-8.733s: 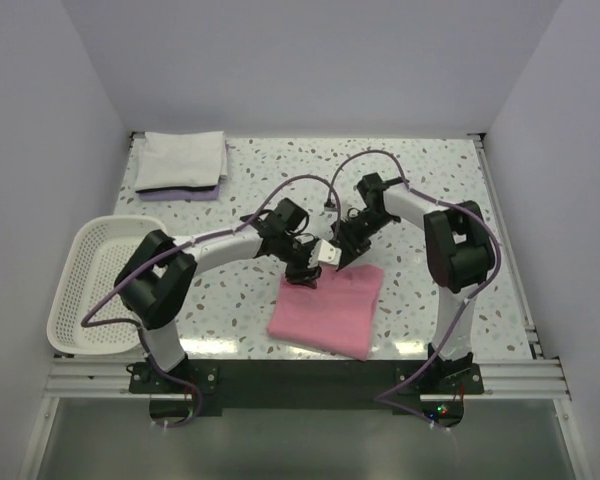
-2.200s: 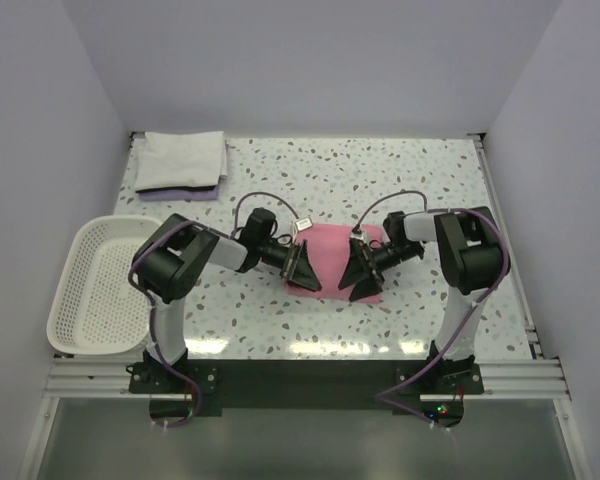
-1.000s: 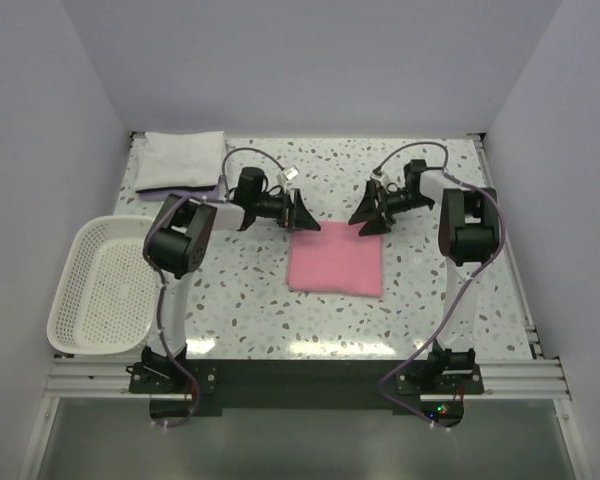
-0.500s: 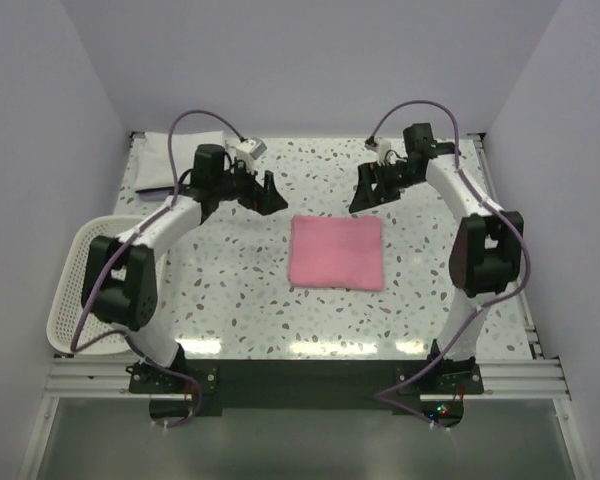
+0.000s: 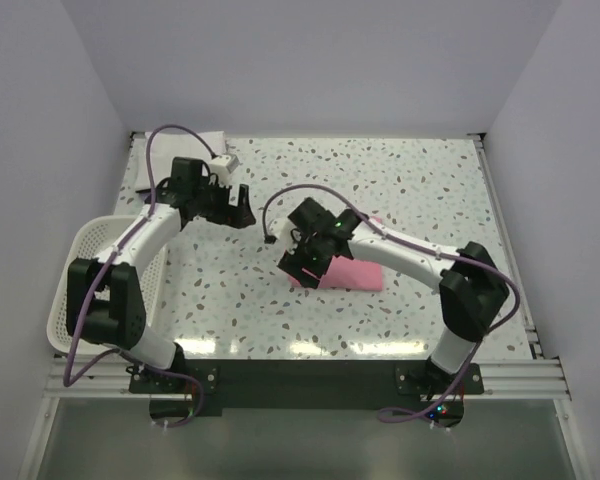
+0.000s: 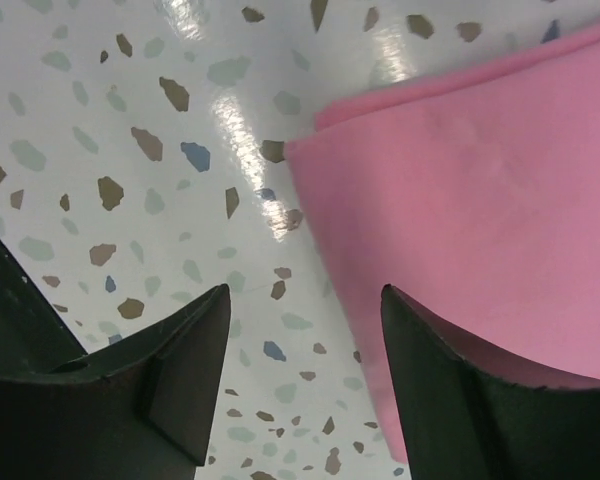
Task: Fold and stack the t-shirts
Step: Neatly place the folded tshirt to the corner
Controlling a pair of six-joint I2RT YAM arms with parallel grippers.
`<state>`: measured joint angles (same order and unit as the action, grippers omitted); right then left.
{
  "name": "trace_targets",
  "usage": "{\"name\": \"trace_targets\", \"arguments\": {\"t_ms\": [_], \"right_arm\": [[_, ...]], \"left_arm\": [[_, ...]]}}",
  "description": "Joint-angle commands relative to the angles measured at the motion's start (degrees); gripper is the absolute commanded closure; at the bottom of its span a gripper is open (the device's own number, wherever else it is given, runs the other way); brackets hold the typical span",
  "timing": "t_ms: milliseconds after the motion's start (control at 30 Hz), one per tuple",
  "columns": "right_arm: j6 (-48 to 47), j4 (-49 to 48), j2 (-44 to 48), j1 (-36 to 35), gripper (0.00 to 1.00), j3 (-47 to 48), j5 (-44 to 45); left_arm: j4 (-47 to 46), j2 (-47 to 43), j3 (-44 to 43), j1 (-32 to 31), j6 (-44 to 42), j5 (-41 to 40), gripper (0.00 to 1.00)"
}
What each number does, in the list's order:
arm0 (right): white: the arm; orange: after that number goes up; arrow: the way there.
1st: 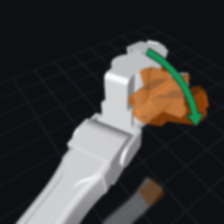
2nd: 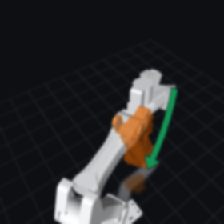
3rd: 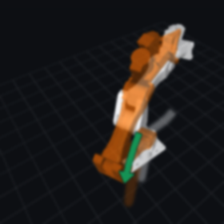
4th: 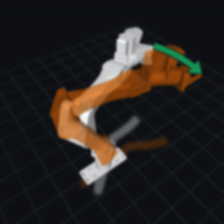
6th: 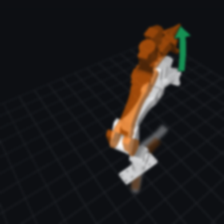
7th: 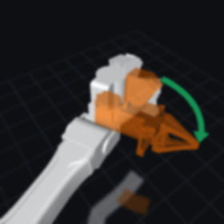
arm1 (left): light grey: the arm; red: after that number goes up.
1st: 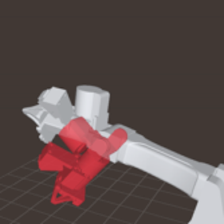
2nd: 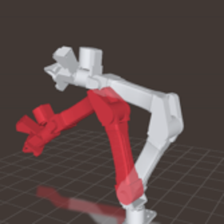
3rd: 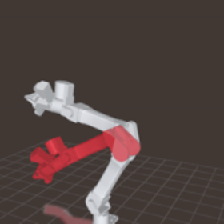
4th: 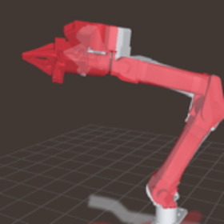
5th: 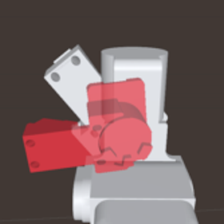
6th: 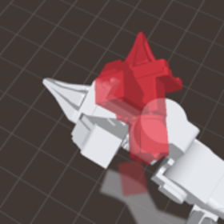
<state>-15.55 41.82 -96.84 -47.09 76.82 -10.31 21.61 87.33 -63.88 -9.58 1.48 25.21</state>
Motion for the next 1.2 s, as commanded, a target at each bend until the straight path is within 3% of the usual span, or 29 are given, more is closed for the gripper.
{"name": "trace_targets", "arguments": {"t_ms": [0, 200, 533, 633, 700, 867, 1167], "right_arm": [[0.4, -4.8, -2.0, -6.5, 0.36, -0.4, 9.2], [-0.1, -6.5, -7.1, -10.6, 0.46, 1.5, 10.2], [-2.1, -10.4, -13.9, -11.6, 0.55, 1.4, 14.5], [-2.8, -11.8, -15.7, -11.6, 0.60, 0.0, 15.8], [-3.3, -12.3, -16.2, -11.6, 0.71, -1.0, 15.8], [-5.3, -12.4, -13.5, -10.9, 1.00, -1.3, 15.5], [-5.2, -11.1, -4.2, -6.6, 1.00, 0.9, 6.7]], "left_arm": [[2.8, 1.8, 1.5, 2.5, 2.8, 1.5, 0.00], [1.9, 4.9, 2.4, 3.4, 5.4, 4.6, 0.03], [0.8, 6.4, 2.8, 3.4, 6.3, 5.6, 0.03], [-0.3, 6.4, 4.1, 3.3, 6.6, 6.3, 0.04], [-1.6, 6.0, 6.5, 3.3, 7.4, 7.7, 0.05], [-11.2, 5.4, 13.2, 3.1, 12.8, 17.2, 0.05], [-40.4, 7.1, 23.8, 0.9, 34.8, 23.7, 0.00]]}}
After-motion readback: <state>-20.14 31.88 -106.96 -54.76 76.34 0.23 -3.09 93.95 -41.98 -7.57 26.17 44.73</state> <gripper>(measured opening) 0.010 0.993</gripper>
